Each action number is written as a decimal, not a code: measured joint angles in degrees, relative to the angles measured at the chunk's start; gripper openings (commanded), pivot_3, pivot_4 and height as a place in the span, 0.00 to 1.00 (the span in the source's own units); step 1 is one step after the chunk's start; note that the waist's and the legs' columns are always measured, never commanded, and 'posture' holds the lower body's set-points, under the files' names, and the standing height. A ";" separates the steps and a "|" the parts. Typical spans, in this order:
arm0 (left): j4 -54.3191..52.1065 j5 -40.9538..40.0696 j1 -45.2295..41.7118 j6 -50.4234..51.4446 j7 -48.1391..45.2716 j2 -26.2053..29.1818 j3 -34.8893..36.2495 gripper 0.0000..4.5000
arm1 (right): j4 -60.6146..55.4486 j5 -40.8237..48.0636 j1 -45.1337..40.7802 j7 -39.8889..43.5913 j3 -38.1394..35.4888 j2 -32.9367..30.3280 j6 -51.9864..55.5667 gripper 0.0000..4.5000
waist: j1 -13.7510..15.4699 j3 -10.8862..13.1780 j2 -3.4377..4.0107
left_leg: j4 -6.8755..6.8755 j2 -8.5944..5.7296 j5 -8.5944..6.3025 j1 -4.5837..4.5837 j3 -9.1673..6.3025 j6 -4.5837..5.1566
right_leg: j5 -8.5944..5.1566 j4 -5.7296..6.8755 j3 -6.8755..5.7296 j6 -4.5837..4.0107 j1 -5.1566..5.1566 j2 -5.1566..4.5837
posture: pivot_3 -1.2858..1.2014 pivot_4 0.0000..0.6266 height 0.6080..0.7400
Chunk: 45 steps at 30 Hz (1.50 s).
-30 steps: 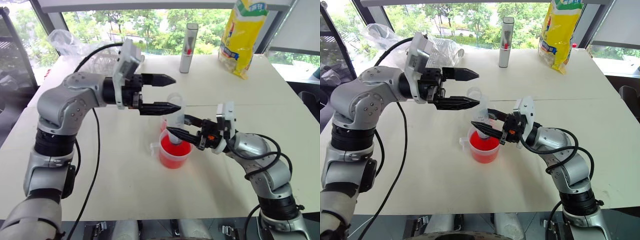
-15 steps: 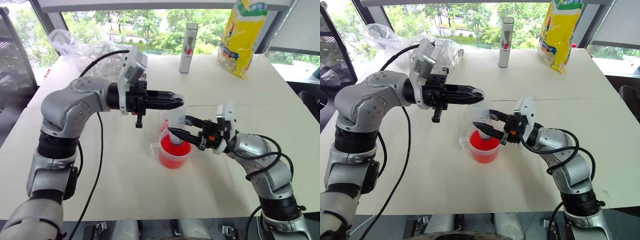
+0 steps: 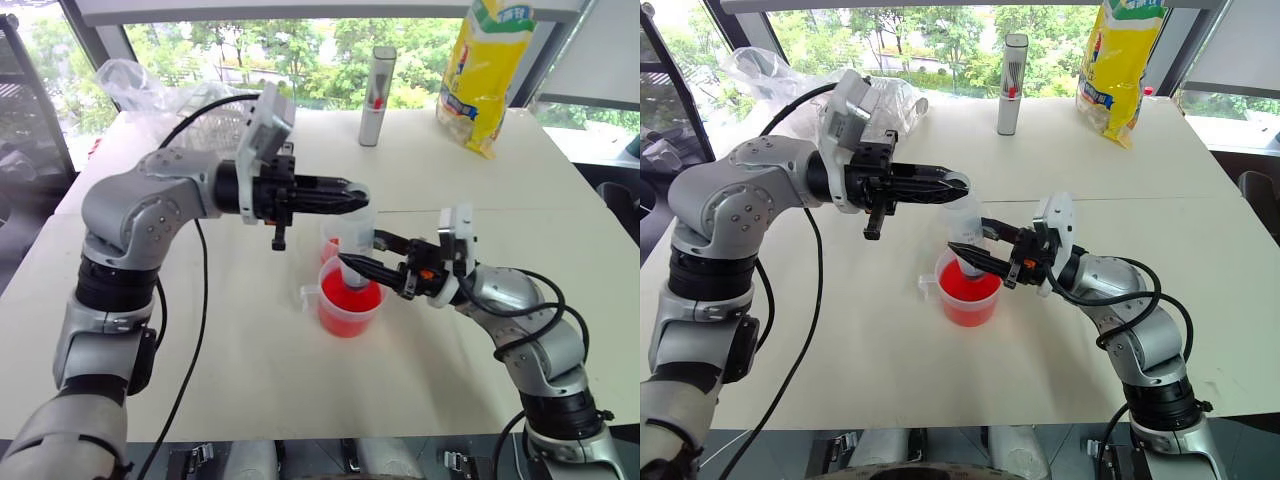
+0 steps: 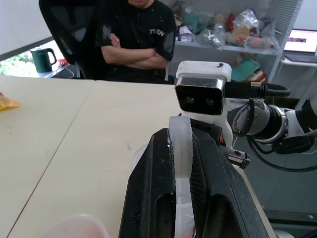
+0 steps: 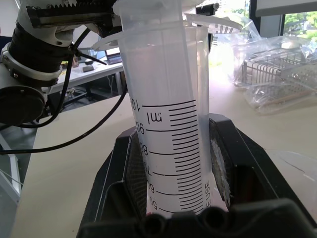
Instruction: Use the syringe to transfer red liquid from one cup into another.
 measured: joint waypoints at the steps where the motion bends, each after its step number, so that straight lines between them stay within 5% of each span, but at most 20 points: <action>1: 0.38 0.00 -0.30 0.00 -0.02 0.00 0.00 0.03 | 0.18 0.00 -0.12 0.00 0.01 0.00 -0.10 0.31 | 0.00 0.00 0.00 | 0.00 0.00 0.00 0.00 0.00 0.00 | 0.00 0.00 0.00 0.00 0.00 0.00 | 0.52 0.24 1.00; 34: 2.50 0.00 -2.17 -0.49 -0.20 0.02 0.01 0.03 | 1.36 0.50 0.27 0.26 0.26 -0.35 -0.42 0.31 | 0.00 0.00 0.00 | 0.01 0.00 0.00 0.00 0.00 0.00 | 0.00 0.02 -0.01 0.00 0.00 0.00 | 0.52 0.24 1.00; 37: 2.40 -0.31 -2.17 -0.45 0.32 0.08 0.58 0.26 | 1.37 0.45 0.34 0.72 0.65 -0.64 -0.03 0.31 | -0.02 0.00 0.00 | 0.01 0.00 0.00 0.00 0.00 0.00 | 0.00 0.02 0.00 0.00 0.00 0.00 | 0.52 0.24 1.00; 42: 2.35 -0.40 -2.89 -0.83 2.32 0.94 4.50 0.83 | 1.32 0.53 1.10 2.59 2.63 -1.32 1.68 0.31 | 0.02 0.00 0.01 | 0.02 0.00 0.00 0.04 0.00 0.00 | 0.00 0.04 0.00 0.00 0.03 0.01 | 0.52 0.24 1.00; 45: 1.81 0.20 -2.39 -1.69 2.17 1.33 4.45 0.90 | 0.98 0.86 0.45 2.51 2.25 -1.33 2.00 0.31 | 0.06 0.00 0.00 | 0.04 0.00 0.00 0.04 0.01 0.00 | 0.00 0.04 -0.01 0.00 0.03 0.00 | 0.52 0.24 1.00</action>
